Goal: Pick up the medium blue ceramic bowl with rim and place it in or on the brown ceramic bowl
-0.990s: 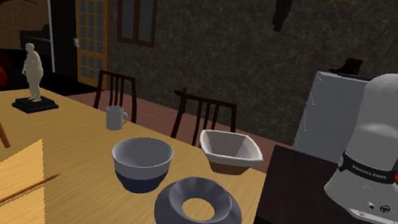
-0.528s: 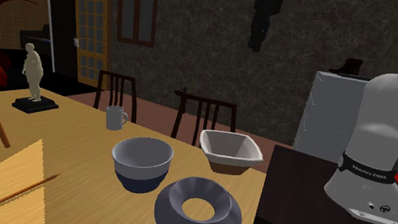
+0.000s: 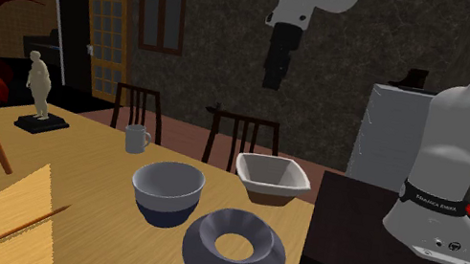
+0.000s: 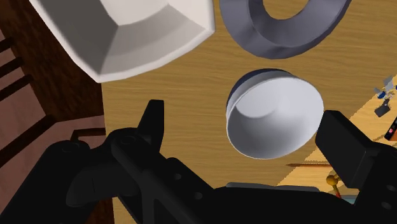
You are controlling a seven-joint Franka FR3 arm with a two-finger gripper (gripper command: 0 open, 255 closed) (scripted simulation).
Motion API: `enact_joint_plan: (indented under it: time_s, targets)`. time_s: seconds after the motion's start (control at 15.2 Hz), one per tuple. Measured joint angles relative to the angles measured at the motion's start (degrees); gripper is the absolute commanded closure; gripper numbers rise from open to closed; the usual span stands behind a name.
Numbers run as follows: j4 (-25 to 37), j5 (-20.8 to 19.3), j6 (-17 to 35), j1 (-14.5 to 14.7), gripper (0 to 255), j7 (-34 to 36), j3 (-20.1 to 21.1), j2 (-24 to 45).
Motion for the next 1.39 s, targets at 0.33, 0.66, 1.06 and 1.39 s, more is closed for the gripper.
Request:
enact_joint_plan:
  time_s: [0.33,0.66,1.06,1.39]
  targets:
    - [2.0,1.56,8.43,0.66,0,-0.25,0.74,10.45]
    - [5.08,3.15,15.86,1.24,0,-1.08,1.23,21.04]
    - [11.11,4.9,23.09,1.93,0,-1.92,2.05,34.33]
    - [19.24,5.59,26.55,2.36,0,-2.36,2.55,45.94]
